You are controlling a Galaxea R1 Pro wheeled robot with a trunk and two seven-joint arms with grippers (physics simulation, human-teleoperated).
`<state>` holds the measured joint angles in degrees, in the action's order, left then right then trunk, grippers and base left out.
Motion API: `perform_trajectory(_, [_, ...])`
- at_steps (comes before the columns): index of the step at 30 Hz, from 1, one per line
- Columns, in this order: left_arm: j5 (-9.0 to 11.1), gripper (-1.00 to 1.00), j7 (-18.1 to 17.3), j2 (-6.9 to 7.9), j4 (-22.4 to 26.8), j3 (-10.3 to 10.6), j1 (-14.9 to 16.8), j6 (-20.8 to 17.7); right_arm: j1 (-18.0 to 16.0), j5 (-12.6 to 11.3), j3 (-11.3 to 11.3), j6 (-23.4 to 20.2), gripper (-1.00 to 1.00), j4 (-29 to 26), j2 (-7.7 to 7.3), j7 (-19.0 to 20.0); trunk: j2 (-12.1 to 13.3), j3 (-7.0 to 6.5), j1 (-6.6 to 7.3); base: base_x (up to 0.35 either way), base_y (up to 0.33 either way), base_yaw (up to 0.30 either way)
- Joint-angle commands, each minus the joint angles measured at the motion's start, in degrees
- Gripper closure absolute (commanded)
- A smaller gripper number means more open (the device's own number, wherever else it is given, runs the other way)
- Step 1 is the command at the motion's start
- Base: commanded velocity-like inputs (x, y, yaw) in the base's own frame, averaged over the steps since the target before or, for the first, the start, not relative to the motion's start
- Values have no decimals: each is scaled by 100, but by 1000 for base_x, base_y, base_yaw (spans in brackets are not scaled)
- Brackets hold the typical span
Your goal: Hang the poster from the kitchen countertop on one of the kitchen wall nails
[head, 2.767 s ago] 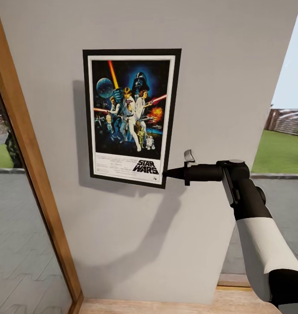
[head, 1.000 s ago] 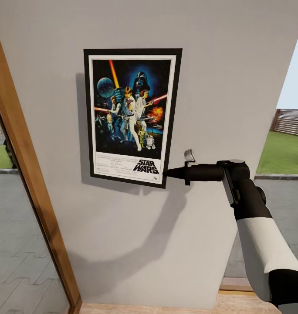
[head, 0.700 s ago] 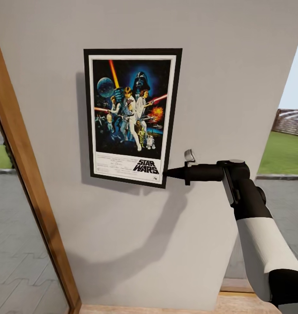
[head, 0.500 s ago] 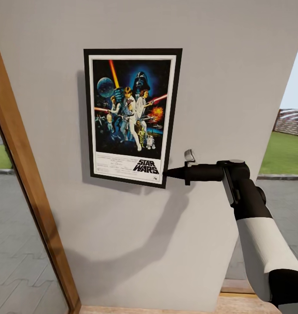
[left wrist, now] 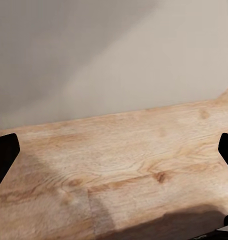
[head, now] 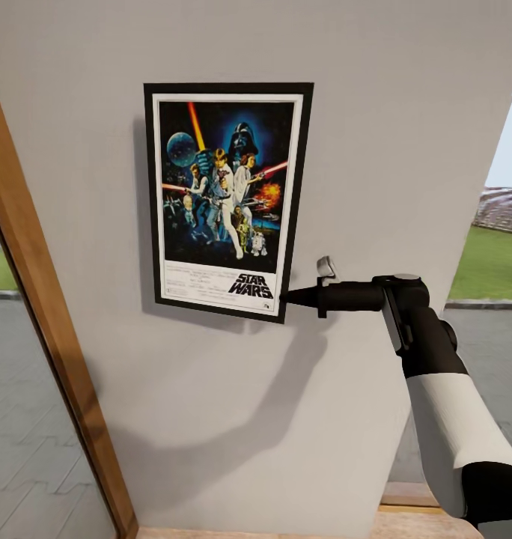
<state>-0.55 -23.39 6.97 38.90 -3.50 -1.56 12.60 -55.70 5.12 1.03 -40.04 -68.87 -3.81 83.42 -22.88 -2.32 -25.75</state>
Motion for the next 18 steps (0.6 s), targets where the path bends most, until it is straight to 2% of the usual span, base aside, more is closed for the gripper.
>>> perform_trajectory(1, [-6,-100,-34,-3,4,-20,-2,6,-2,45,11,-74,100,-4,3,55,-3,1,-3,82,0,0])
perform_trajectory(13, [-6,-100,-34,-3,4,-20,-2,6,-2,42,11,-74,100,-4,3,57,-3,1,-3,21,0,0])
perform_trajectory(18, [-6,-100,-36,-3,6,-20,-2,6,-2,42,11,-74,100,-4,3,55,-3,1,-3,112,0,0])
